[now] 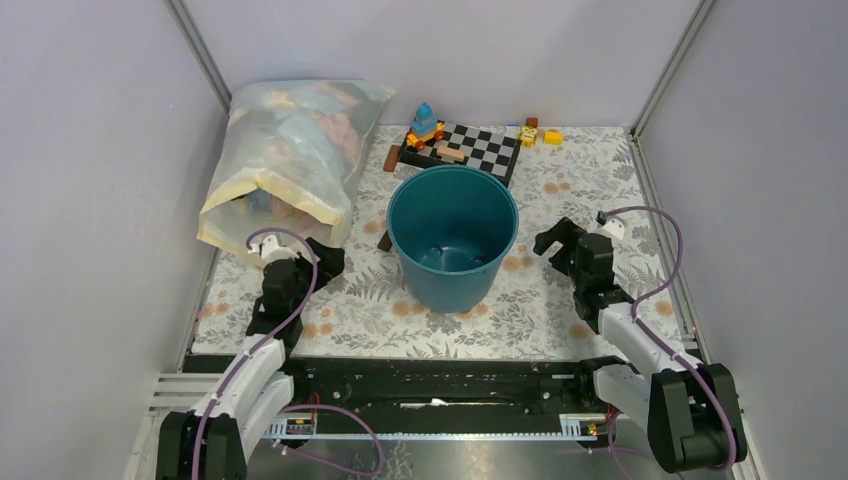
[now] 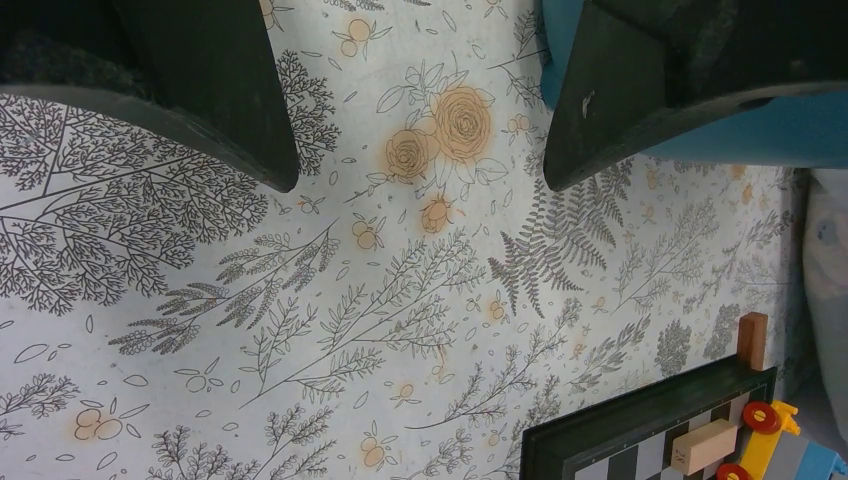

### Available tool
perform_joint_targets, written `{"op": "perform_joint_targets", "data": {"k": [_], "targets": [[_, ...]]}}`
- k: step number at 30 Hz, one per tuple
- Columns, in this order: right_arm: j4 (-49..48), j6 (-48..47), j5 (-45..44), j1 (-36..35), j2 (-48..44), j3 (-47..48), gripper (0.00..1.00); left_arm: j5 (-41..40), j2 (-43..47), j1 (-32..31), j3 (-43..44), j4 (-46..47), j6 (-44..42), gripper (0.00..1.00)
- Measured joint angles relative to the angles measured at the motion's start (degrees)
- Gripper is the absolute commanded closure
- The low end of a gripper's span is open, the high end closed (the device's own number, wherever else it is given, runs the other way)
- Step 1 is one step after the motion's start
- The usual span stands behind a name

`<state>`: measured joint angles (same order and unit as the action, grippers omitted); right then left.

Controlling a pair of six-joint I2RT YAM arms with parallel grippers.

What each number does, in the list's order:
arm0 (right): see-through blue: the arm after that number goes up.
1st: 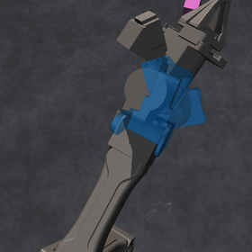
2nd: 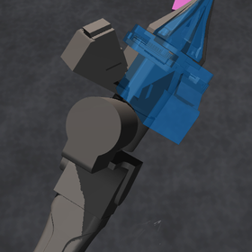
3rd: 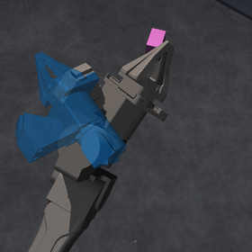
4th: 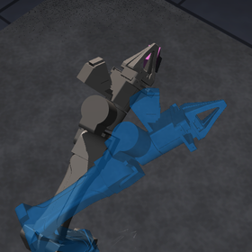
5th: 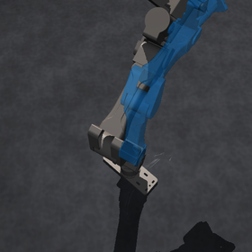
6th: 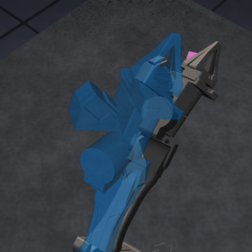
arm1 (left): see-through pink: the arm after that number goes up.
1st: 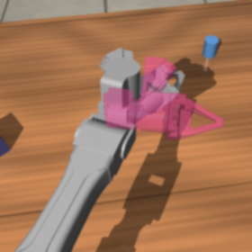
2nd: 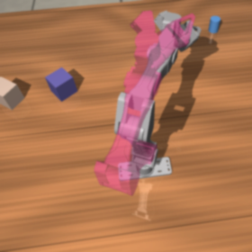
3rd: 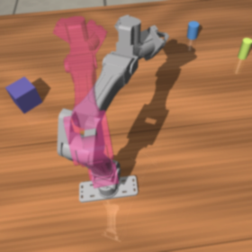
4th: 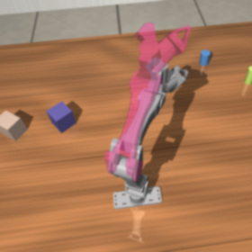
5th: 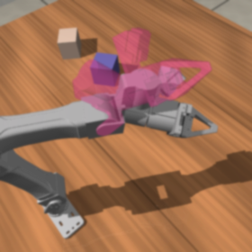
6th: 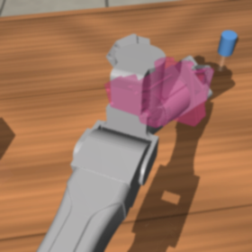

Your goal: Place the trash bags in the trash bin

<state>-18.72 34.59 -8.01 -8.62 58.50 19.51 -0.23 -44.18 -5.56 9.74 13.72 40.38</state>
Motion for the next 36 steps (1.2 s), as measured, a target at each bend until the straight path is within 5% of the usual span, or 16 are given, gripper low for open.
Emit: {"op": "perform_joint_targets", "data": {"k": [13,18,29,36], "targets": [[0.0,0.0,-0.4,0.0,-0.2,-0.2,0.0,-10.3,2.0,0.0,1.9,-9.0,4.8,0.02],[0.0,0.0,-0.4,0.0,-0.2,-0.2,0.0,-12.1,1.6,0.7,6.6,-14.1,10.7,0.1],[-0.1,0.0,-0.4,0.0,0.5,-0.3,0.0,-3.3,-9.9,22.2,14.6,-16.3,22.2,0.27],[-0.5,0.0,-0.4,0.0,0.5,-0.5,0.0,2.0,-15.4,24.9,17.3,-13.3,26.7,0.32]]}}
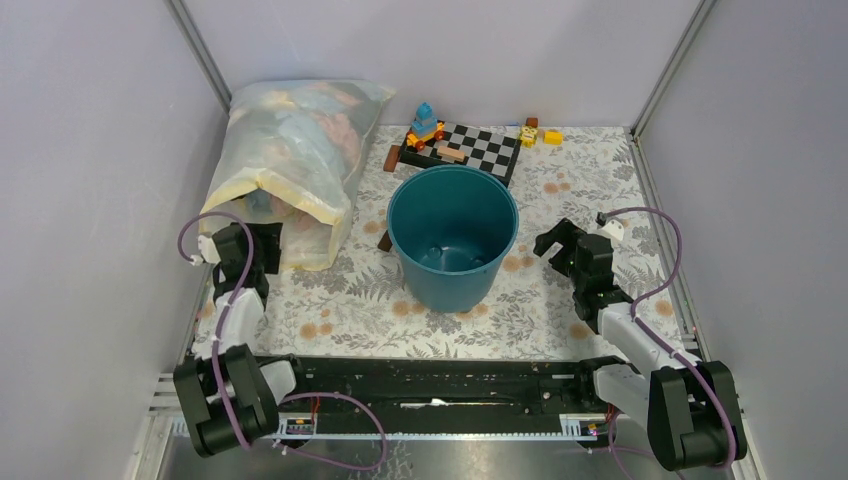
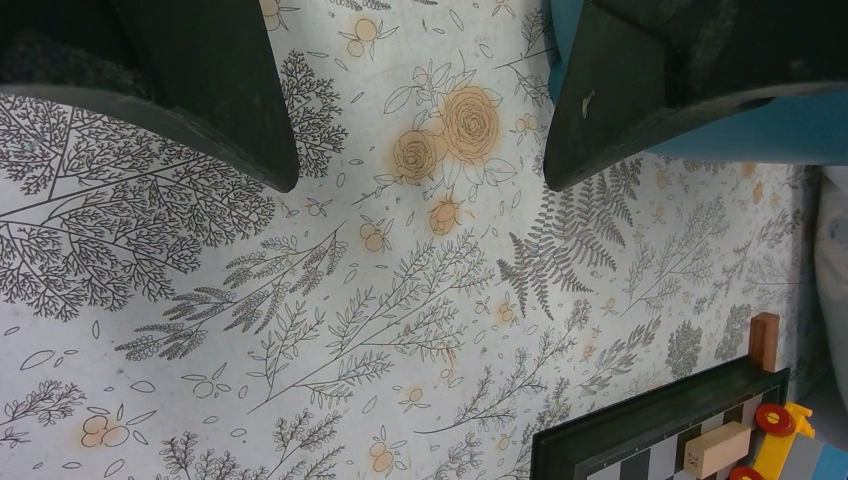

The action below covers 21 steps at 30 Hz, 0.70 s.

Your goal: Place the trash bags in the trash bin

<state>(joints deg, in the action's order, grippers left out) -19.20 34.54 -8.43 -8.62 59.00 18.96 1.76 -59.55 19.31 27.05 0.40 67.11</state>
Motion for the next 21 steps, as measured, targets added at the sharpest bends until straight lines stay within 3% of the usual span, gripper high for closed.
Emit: {"op": "perform_joint_targets", "data": {"k": [2,7,21], "targets": [[0.0,0.0,0.0,0.0,0.0,0.0,0.0,2.6,-2.9,0.0,0.6,3.3,1.9,0.34],[-0.5,0.0,0.0,0.0,0.0,-0.1,0.0,7.2,-9.1,0.0,1.4,7.8,5.2,0.24],[-0.9,0.0,-0.1,0.0,0.2,-0.1,0.0,14.6,-22.8,-4.8,6.0,21.6,23.2,0.34]]}}
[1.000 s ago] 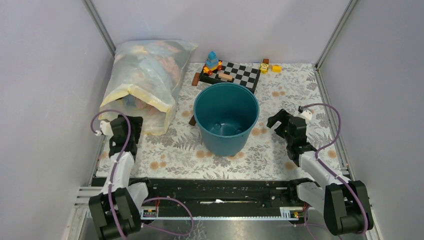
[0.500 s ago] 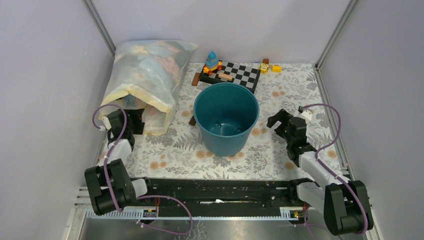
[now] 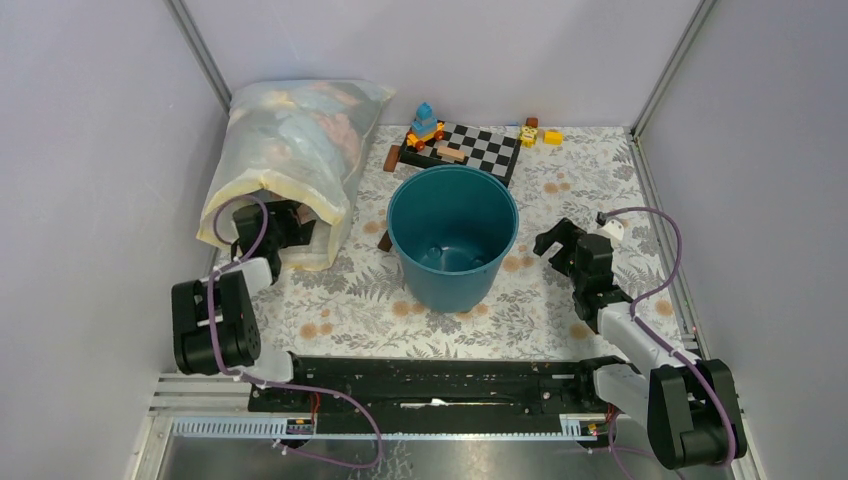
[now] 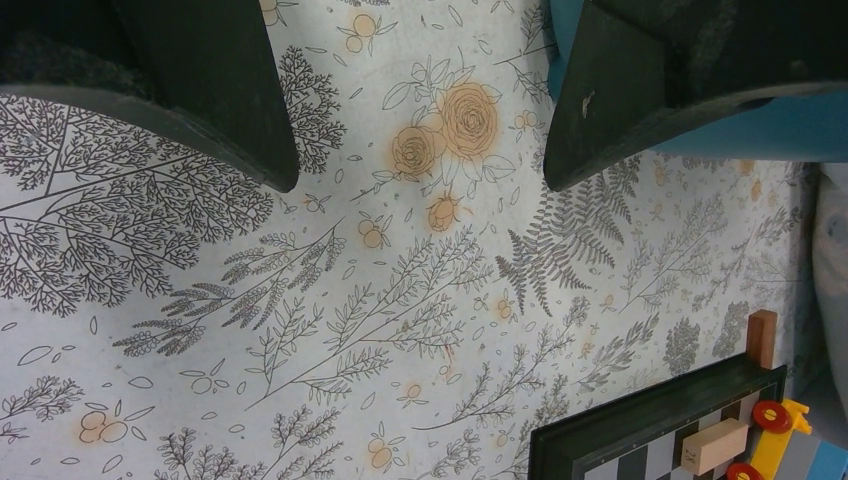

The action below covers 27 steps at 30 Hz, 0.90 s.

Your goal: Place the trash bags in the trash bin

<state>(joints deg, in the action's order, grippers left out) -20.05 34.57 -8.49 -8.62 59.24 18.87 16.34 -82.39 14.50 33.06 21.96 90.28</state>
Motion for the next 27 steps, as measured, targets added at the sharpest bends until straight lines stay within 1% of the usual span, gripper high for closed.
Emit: {"op": "perform_joint_targets", "data": {"k": [1,2,3,4,6,7,9,11,17,19,22,25,27], "targets": [[0.0,0.0,0.0,0.0,0.1,0.0,0.0,0.2,-1.2,-0.9,0.0,1.2,1.4,0.37],[0.0,0.0,0.0,0.0,0.3,0.0,0.0,0.5,-2.4,-1.8,0.0,2.4,2.9,0.43],[0.0,0.0,0.0,0.0,0.5,0.0,0.0,0.7,-3.6,-2.7,0.0,3.6,4.2,0.51],[0.0,0.0,0.0,0.0,0.7,0.0,0.0,0.9,-4.4,-3.3,0.0,4.5,5.5,0.62],[0.0,0.0,0.0,0.0,0.9,0.0,0.0,1.0,-5.1,-3.9,0.0,5.9,7.3,0.77],[0.0,0.0,0.0,0.0,0.9,0.0,0.0,0.8,-5.1,-3.9,0.0,6.4,8.2,0.82],[0.0,0.0,0.0,0.0,1.0,0.0,0.0,0.0,-4.3,-3.8,0.0,6.8,8.4,0.88],[-0.1,0.0,0.0,0.0,1.0,0.0,0.0,-1.1,-2.7,-3.7,0.0,5.8,8.5,0.99],[-0.2,0.0,0.0,0.0,1.9,0.0,0.0,-4.4,8.3,-1.6,-1.7,2.1,6.6,1.0],[-0.2,0.0,0.0,0.0,1.9,0.0,0.0,-5.6,12.8,0.0,-2.3,-1.0,5.0,1.0],[-0.2,0.0,0.0,0.0,1.9,0.0,0.0,-8.8,20.1,2.5,-2.6,-7.5,1.6,0.95],[-0.2,0.0,0.0,0.0,1.9,0.0,0.0,-12.4,27.3,4.2,-2.6,-13.0,-2.0,0.95],[-0.2,0.0,0.0,0.0,1.9,0.0,0.0,-14.1,30.3,5.0,-2.3,-16.0,-4.2,0.97]]}}
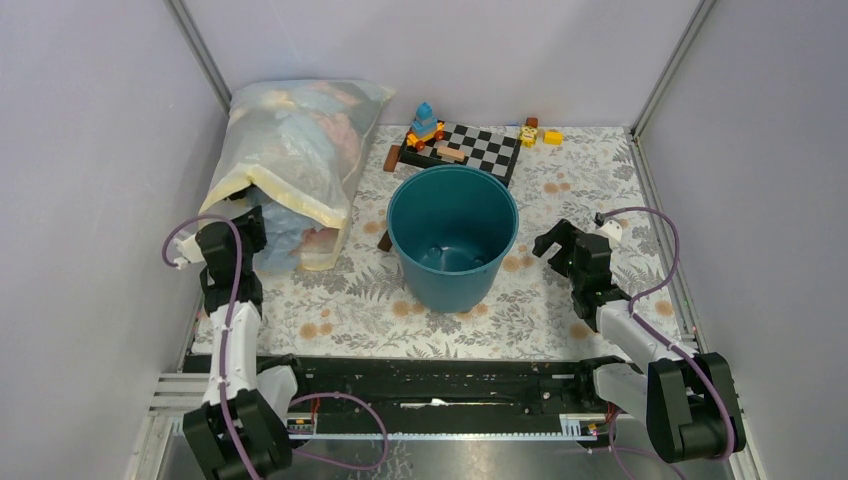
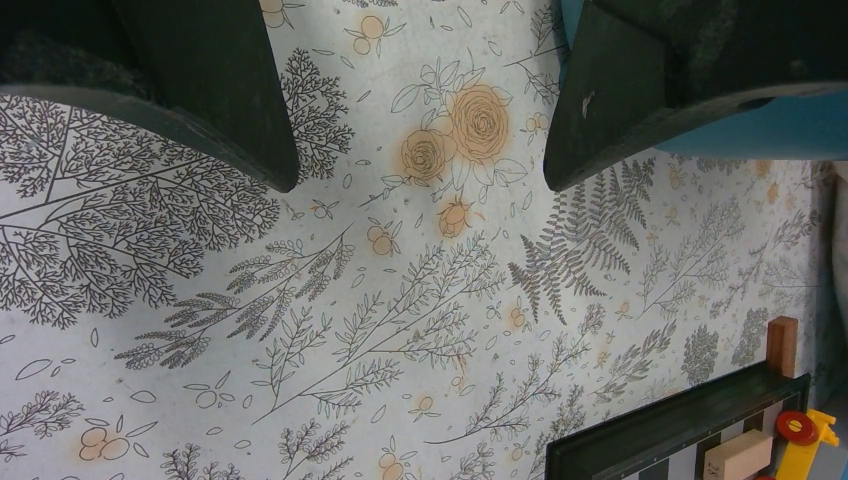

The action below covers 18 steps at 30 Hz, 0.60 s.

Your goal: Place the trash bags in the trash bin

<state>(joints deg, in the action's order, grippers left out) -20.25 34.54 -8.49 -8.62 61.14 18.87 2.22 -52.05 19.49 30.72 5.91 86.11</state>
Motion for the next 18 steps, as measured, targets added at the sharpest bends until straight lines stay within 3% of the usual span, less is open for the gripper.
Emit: {"op": "perform_joint_targets", "data": {"k": [10,18], "targets": [[0.0,0.0,0.0,0.0,0.0,0.0,0.0,-6.5,14.7,1.4,2.8,-17.7,-12.9,1.0],[-0.6,-1.0,2.7,0.0,0.0,0.0,0.0,-3.7,20.5,1.4,15.3,-22.8,-21.8,1.0]]}}
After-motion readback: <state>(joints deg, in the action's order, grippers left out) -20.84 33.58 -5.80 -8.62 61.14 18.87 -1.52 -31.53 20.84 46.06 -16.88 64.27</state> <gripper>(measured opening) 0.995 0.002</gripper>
